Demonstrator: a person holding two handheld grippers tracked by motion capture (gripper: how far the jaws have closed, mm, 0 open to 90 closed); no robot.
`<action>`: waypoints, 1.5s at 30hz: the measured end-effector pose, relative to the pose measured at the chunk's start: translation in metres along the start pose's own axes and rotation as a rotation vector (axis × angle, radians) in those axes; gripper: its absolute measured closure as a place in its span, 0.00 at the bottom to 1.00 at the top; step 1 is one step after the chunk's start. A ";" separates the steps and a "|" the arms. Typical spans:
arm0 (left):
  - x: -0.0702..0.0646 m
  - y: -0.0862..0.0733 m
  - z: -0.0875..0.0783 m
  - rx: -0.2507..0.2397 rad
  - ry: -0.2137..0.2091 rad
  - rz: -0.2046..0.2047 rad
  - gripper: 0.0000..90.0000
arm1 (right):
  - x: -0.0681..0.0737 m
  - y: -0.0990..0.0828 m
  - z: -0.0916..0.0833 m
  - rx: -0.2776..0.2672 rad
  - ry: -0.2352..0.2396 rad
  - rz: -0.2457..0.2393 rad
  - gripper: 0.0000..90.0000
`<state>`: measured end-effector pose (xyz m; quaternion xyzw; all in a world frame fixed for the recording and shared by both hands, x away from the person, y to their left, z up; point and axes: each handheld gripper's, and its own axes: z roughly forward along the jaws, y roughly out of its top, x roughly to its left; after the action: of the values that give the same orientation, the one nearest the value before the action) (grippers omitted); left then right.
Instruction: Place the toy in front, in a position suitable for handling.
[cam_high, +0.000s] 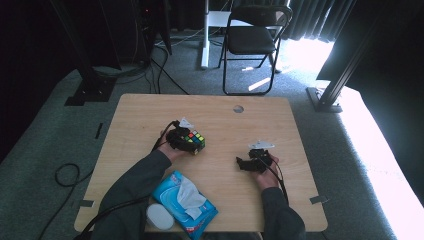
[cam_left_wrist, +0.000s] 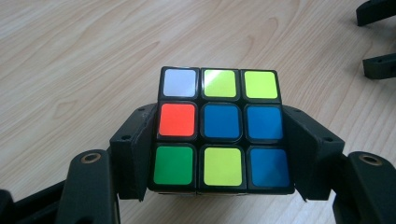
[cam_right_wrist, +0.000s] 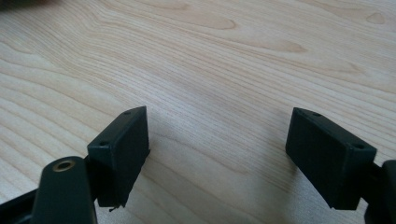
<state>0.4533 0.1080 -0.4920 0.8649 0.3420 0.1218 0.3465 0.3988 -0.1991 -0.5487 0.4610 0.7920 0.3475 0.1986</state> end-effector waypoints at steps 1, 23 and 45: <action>-0.001 0.001 0.002 0.000 -0.002 -0.001 0.38 | 0.000 0.000 0.000 0.000 0.000 0.000 0.23; 0.000 0.001 -0.011 -0.072 -0.025 -0.021 0.28 | 0.000 0.000 0.000 0.000 0.000 0.000 0.23; 0.010 -0.031 -0.045 -0.122 0.020 -0.103 0.35 | 0.000 0.000 0.000 0.000 0.000 0.002 0.23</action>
<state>0.4248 0.1546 -0.4802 0.8223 0.3814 0.1333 0.4008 0.3987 -0.1990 -0.5487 0.4616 0.7917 0.3476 0.1981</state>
